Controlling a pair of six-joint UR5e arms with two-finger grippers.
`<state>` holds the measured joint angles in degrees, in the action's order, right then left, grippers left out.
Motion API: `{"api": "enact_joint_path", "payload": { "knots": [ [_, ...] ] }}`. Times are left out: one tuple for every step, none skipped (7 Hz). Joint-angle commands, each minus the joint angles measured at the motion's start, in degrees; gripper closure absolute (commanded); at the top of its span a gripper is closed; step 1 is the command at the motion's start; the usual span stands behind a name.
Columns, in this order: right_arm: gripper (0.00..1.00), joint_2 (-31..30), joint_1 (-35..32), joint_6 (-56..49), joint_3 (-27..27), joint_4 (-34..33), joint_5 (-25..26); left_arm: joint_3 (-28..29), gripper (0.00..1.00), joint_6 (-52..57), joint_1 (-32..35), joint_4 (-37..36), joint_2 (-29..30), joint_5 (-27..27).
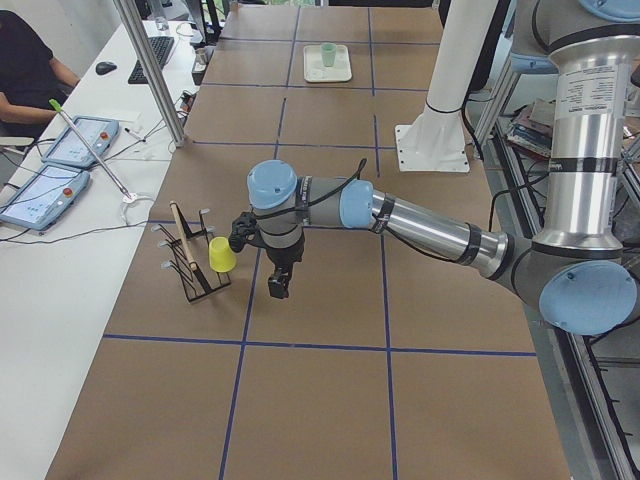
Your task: Left arm grabs green cup and hands to right arm on tray
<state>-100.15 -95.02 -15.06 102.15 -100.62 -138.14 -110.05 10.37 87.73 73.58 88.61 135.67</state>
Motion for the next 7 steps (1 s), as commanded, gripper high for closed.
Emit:
{"api": "enact_joint_path", "payload": {
  "knots": [
    [0.00, -0.1, 0.0, -0.6, -0.1, 0.2, 0.1, -0.1, 0.00, 0.0, 0.0, 0.4, -0.1, -0.4],
    [0.00, -0.3, 0.0, -0.8, -0.1, 0.2, 0.2, 0.0, 0.00, 0.0, 0.0, 0.0, -0.3, -0.1],
    [0.00, -0.3, 0.0, -0.8, -0.1, 0.2, 0.2, 0.0, 0.00, 0.0, 0.0, -0.2, -0.7, 0.1],
    [0.00, -0.3, 0.0, -0.8, -0.1, 0.2, 0.3, 0.0, 0.00, 0.0, 0.0, -0.2, -0.8, 0.4],
    [0.00, -0.3, 0.0, -0.8, -0.1, 0.2, 0.2, 0.1, 0.00, 0.0, 0.0, -0.1, -0.8, 0.3],
    [0.00, -0.3, 0.0, -0.9, -0.1, 0.2, 0.3, -0.3, 0.00, 0.0, 0.0, -0.1, -0.8, 0.3],
    [0.00, -0.2, 0.0, -0.9, -0.1, 0.2, 0.4, -0.9, 0.00, 0.1, 0.0, 0.0, -0.7, 0.3]
  ]
}}
